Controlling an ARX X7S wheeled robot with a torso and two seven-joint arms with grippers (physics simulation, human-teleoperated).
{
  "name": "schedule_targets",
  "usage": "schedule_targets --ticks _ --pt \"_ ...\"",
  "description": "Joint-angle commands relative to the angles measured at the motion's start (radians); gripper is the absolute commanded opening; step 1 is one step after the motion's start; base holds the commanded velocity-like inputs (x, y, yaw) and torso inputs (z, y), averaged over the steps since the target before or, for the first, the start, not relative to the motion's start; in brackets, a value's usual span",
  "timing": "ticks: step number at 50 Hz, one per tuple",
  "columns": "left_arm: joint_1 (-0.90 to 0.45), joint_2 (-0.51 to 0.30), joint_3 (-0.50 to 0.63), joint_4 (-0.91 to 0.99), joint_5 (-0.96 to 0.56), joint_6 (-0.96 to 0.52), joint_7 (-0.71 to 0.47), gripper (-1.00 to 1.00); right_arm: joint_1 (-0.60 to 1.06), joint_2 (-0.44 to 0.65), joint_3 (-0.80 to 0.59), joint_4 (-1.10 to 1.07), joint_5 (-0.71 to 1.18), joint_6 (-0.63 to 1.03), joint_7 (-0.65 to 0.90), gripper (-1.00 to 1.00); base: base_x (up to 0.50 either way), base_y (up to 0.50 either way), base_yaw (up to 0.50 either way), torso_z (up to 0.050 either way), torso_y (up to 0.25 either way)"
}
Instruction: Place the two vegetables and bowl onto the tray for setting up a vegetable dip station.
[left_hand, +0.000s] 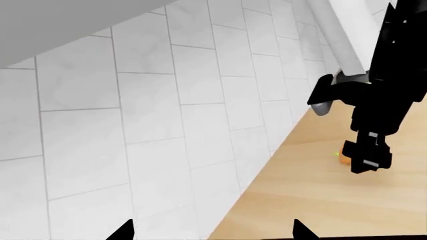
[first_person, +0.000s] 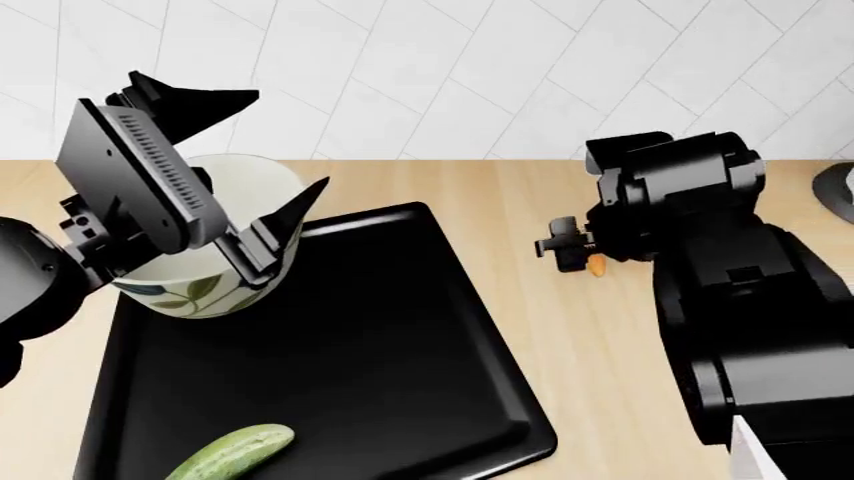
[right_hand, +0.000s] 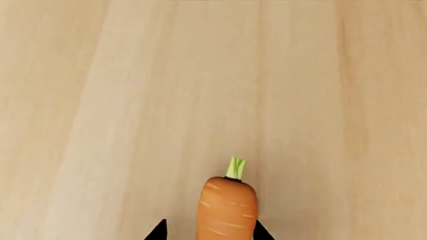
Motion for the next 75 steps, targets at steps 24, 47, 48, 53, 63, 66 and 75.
schedule_targets --ticks 24,47,48,53,63,66,75 --pt "0.017 -0.011 -0.01 0.009 0.002 0.01 -0.011 1.0 0.088 -0.009 -0.028 0.003 -0.033 -0.043 -0.043 -1.0 0.0 0.0 0.0 0.0 0.0" --pt "-0.197 -0.08 -0.038 0.078 0.017 -0.204 0.117 1.0 0.101 -0.054 -0.471 -0.722 0.077 0.399 -0.427 -1.0 0.0 0.0 0.0 0.0 0.0" --pt "-0.21 -0.086 -0.038 0.085 0.023 -0.219 0.125 1.0 0.103 -0.054 -0.479 -0.734 0.081 0.406 -0.432 -1.0 0.0 0.0 0.0 0.0 0.0" --pt "-0.275 -0.135 -0.05 0.142 0.016 -0.307 0.145 1.0 0.117 -0.063 -0.509 -0.792 0.115 0.433 -0.468 -1.0 0.0 0.0 0.0 0.0 0.0" --pt "-0.299 -0.167 -0.06 0.183 0.014 -0.345 0.138 1.0 0.134 -0.069 -0.518 -0.823 0.333 0.462 -0.346 -1.0 0.0 0.0 0.0 0.0 0.0" --pt "-0.288 -0.169 -0.059 0.184 0.015 -0.335 0.131 1.0 0.145 -0.044 -0.538 -0.817 0.545 0.462 -0.182 -1.0 0.0 0.0 0.0 0.0 0.0" --pt "-0.276 -0.164 -0.06 0.175 0.018 -0.32 0.127 1.0 0.176 -0.023 -0.504 -0.684 1.204 0.459 0.331 -1.0 0.0 0.0 0.0 0.0 0.0"
